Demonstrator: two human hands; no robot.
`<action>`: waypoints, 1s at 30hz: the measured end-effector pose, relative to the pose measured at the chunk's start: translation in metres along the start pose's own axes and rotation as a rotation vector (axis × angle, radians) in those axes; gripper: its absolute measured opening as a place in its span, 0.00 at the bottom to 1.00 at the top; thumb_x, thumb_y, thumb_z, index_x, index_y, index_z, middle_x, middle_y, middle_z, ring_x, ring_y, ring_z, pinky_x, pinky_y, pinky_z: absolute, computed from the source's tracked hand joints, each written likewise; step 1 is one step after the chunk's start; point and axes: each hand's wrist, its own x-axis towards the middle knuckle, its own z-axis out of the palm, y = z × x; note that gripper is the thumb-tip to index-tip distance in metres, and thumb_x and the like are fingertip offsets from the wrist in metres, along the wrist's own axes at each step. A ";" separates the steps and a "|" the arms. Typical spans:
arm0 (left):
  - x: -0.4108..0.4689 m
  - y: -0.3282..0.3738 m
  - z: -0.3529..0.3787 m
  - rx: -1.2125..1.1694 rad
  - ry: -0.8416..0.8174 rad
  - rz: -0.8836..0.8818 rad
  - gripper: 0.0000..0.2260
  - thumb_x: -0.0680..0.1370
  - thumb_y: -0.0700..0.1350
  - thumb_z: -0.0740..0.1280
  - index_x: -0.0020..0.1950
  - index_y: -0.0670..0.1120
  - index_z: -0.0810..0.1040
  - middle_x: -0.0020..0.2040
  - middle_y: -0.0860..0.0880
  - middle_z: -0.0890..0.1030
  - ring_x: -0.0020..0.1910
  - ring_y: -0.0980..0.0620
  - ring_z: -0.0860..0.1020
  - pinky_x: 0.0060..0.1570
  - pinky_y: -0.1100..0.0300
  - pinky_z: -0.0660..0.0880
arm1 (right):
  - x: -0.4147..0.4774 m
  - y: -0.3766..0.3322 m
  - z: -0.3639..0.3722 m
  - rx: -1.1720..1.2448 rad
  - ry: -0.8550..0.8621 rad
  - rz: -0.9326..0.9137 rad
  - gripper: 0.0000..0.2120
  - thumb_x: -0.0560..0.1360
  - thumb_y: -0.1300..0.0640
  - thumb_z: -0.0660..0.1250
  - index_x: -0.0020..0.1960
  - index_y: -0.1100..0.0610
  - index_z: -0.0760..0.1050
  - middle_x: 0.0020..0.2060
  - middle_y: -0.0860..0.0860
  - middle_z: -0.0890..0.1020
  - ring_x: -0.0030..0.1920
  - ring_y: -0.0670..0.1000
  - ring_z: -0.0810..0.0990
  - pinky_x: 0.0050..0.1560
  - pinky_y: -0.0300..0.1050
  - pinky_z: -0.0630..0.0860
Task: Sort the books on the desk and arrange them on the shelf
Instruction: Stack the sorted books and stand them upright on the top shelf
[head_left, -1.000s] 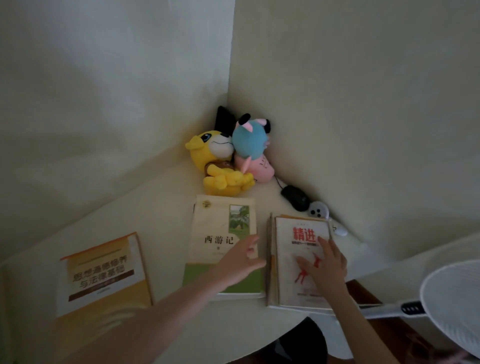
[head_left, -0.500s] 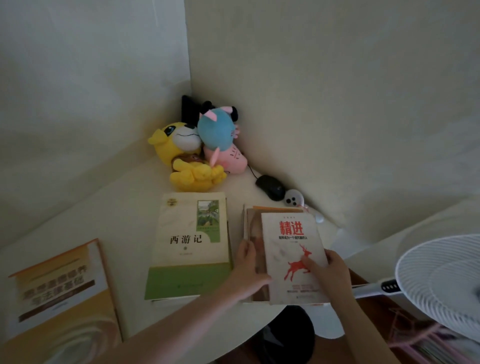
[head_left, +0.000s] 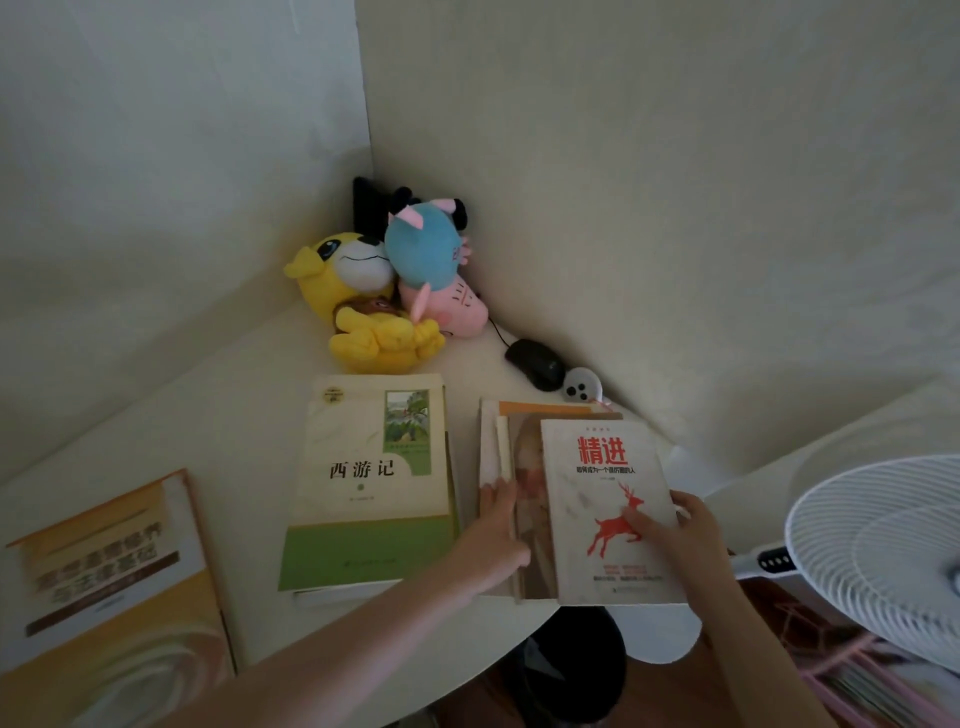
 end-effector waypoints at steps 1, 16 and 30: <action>0.000 0.000 0.002 0.037 -0.013 -0.004 0.40 0.77 0.32 0.61 0.78 0.54 0.40 0.77 0.52 0.36 0.77 0.50 0.42 0.69 0.59 0.60 | 0.001 0.001 -0.004 0.006 0.005 0.007 0.28 0.70 0.56 0.76 0.65 0.59 0.69 0.49 0.58 0.82 0.44 0.58 0.83 0.49 0.57 0.81; -0.002 0.000 -0.001 -0.376 0.009 0.100 0.35 0.75 0.28 0.61 0.76 0.53 0.57 0.73 0.57 0.63 0.72 0.59 0.62 0.65 0.65 0.63 | 0.009 -0.010 -0.041 0.051 -0.141 0.009 0.14 0.73 0.58 0.73 0.57 0.61 0.77 0.42 0.54 0.85 0.40 0.55 0.84 0.31 0.42 0.77; -0.009 0.029 0.020 -0.713 -0.136 0.270 0.31 0.74 0.26 0.61 0.65 0.59 0.67 0.64 0.58 0.75 0.67 0.59 0.71 0.60 0.59 0.75 | 0.004 0.015 -0.029 0.345 -0.378 0.185 0.50 0.48 0.43 0.85 0.63 0.63 0.73 0.51 0.64 0.83 0.47 0.63 0.84 0.47 0.57 0.81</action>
